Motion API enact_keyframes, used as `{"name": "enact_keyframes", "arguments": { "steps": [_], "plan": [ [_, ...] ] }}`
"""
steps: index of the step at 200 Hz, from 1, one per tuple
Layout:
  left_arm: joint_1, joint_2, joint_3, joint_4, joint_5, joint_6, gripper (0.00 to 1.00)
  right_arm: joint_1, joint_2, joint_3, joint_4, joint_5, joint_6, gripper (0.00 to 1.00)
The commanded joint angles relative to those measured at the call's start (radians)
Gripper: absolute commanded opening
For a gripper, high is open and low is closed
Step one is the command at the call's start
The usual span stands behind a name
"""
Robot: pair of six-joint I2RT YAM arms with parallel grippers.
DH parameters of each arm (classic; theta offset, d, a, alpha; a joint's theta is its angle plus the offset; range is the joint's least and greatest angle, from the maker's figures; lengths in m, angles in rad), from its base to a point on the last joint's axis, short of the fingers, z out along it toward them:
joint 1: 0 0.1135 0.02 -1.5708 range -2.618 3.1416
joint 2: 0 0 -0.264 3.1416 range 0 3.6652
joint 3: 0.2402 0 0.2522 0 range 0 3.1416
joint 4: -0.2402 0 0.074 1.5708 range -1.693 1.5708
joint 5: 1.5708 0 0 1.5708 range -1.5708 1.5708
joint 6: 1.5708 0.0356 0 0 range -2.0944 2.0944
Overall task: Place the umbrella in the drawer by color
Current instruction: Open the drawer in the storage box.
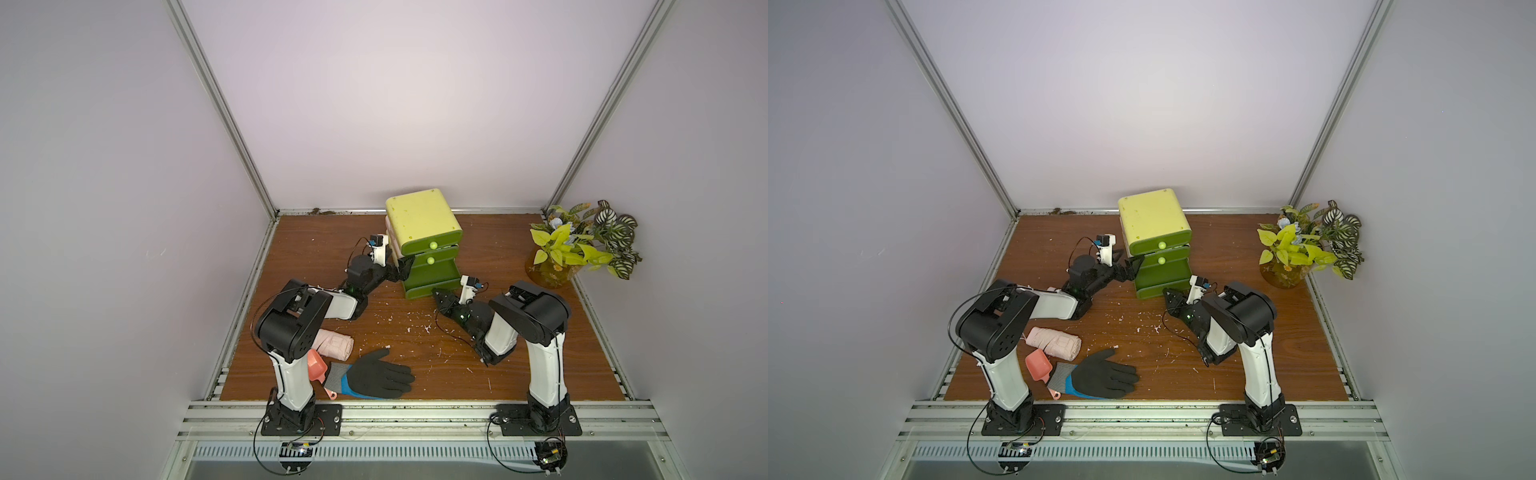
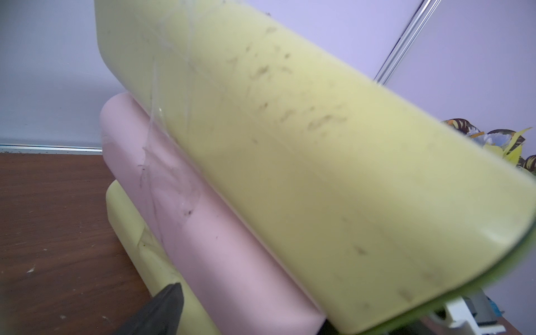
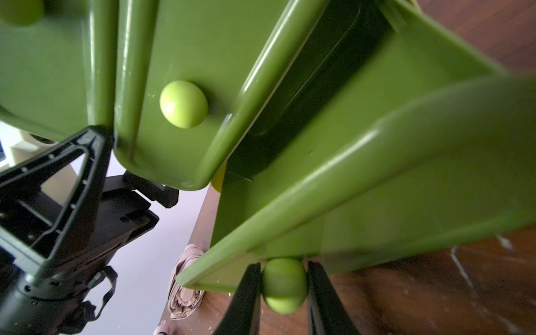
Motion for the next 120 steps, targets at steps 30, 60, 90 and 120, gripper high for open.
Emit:
{"name": "enact_keyframes", "arguments": {
  "steps": [30,60,90,120],
  "plan": [
    [0.000,0.025,0.015,0.018,-0.003,0.014,1.00,0.021,-0.156,-0.138,0.069,0.055,-0.016,0.15],
    [0.000,0.036,0.021,0.018,-0.005,0.010,1.00,0.041,-0.238,-0.203,0.024,0.067,-0.030,0.15],
    [0.000,0.032,0.023,0.017,-0.005,0.009,1.00,0.043,-0.217,-0.214,0.007,0.052,-0.040,0.20],
    [0.000,0.006,0.015,0.002,-0.005,-0.013,0.99,0.042,-0.123,-0.212,0.065,0.034,-0.017,0.32]
  ]
}}
